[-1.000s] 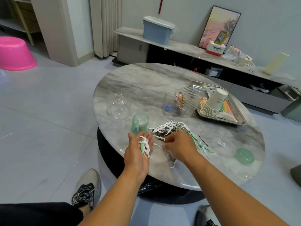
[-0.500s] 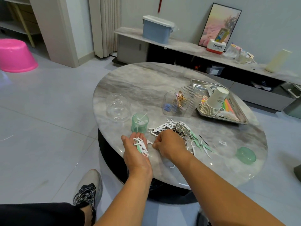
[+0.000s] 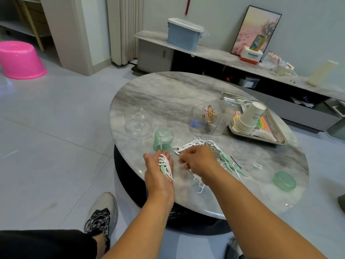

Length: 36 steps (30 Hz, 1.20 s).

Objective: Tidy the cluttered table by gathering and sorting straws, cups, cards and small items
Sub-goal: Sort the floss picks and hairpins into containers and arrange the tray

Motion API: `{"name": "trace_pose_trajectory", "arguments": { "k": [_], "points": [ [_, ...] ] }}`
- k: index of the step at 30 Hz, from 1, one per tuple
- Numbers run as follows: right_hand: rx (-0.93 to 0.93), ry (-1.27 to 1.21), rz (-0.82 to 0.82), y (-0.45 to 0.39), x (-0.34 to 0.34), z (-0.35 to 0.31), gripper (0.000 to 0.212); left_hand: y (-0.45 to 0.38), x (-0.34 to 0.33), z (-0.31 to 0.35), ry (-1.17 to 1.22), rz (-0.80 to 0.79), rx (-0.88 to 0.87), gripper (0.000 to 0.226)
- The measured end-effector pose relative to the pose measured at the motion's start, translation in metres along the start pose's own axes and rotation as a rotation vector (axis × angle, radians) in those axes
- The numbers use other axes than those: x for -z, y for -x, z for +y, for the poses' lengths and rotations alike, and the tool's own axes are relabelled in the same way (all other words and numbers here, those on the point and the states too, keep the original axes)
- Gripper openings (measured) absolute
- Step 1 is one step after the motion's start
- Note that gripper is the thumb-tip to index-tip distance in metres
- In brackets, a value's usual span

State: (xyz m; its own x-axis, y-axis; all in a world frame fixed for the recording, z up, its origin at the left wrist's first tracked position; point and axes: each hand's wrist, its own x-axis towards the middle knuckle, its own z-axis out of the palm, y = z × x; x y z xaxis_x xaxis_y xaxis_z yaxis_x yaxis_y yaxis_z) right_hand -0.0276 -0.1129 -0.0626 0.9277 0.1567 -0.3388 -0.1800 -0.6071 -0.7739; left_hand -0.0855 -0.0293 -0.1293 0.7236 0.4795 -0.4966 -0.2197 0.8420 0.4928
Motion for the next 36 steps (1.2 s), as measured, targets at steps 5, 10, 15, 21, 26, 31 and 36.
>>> {"name": "trace_pose_trajectory", "arguments": {
  "k": [5,10,15,21,26,31,36],
  "points": [
    [0.103,0.404,0.153,-0.022,0.011,0.016,0.010,-0.001,0.003,0.000,0.023,-0.009,0.011,0.063],
    [0.142,0.517,0.145,-0.032,0.003,0.024,0.020,-0.001,0.004,0.000,0.009,-0.029,0.016,0.065],
    [0.229,0.522,0.186,-0.032,0.008,0.024,0.012,-0.001,0.004,0.001,-0.016,-0.045,0.019,0.065],
    [0.598,0.262,0.140,-0.018,0.019,0.024,0.012,-0.002,0.004,0.004,-0.082,-0.090,0.075,0.068],
    [0.962,0.490,-0.001,-0.012,0.001,0.021,0.018,-0.001,0.004,0.008,-0.162,-0.126,0.101,0.065],
    [0.601,0.504,0.195,-0.014,0.007,0.019,0.023,0.000,0.004,0.008,-0.117,-0.110,0.115,0.062],
    [0.023,0.653,-0.056,-0.012,0.034,0.022,0.019,0.001,0.003,0.005,-0.093,-0.094,0.101,0.058]
  ]
}}
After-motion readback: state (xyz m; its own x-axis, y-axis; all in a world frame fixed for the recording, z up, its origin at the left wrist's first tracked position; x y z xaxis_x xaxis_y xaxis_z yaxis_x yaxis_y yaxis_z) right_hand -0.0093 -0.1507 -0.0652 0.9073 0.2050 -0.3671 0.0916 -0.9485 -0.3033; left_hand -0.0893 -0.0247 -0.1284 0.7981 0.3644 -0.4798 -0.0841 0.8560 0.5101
